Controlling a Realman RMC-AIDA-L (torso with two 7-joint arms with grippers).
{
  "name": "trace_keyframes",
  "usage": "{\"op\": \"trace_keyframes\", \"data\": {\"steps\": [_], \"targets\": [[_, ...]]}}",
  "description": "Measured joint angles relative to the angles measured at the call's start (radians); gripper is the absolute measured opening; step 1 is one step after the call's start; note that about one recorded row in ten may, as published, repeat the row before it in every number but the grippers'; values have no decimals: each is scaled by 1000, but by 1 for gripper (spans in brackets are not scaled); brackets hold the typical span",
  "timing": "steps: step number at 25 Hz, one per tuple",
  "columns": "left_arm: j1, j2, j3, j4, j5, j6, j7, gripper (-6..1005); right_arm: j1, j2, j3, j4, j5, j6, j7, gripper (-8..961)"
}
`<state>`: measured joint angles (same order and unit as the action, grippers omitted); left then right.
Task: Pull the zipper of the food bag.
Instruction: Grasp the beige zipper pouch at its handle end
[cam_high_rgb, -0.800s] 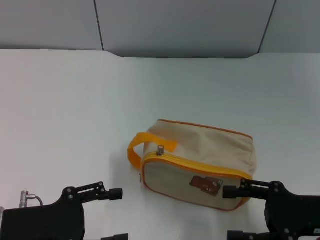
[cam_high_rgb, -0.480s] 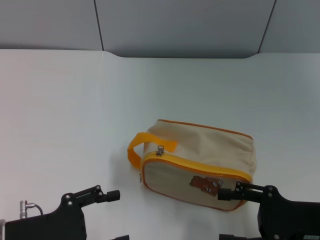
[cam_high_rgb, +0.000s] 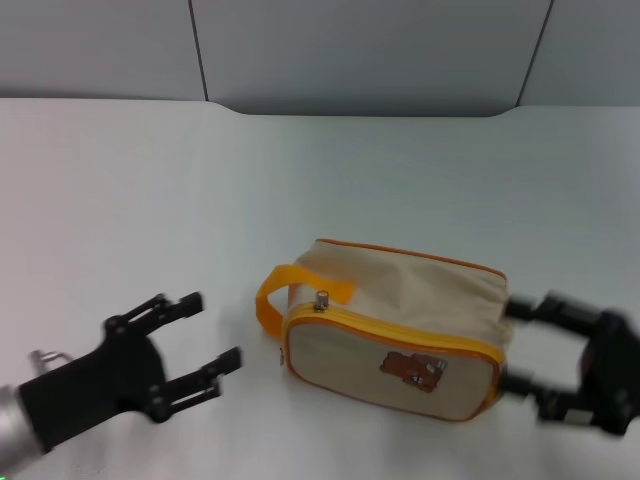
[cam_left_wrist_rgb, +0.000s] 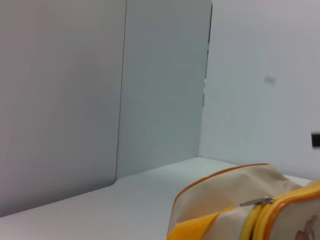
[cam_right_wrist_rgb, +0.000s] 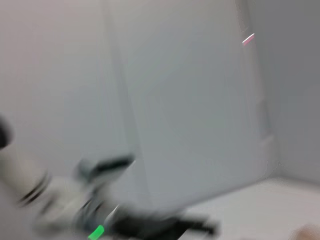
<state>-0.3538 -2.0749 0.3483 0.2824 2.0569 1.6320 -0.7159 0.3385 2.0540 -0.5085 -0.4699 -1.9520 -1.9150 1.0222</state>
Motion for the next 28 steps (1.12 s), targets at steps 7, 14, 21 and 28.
{"op": "trace_keyframes", "data": {"steps": [7, 14, 21, 28], "targets": [[-108, -5, 6, -213, -2, -173, 128, 712, -50, 10, 400, 29, 3, 9, -39, 839], [-175, -6, 6, -320, 3, -268, 188, 688, -83, 24, 469, 49, -1, 10, -105, 839], [-167, -7, -44, -371, -4, -314, 254, 617, -77, 25, 455, 50, -15, 8, -107, 839], [-159, -7, -77, -373, -5, -297, 257, 353, -67, 24, 456, 50, -30, 11, -108, 839]]}}
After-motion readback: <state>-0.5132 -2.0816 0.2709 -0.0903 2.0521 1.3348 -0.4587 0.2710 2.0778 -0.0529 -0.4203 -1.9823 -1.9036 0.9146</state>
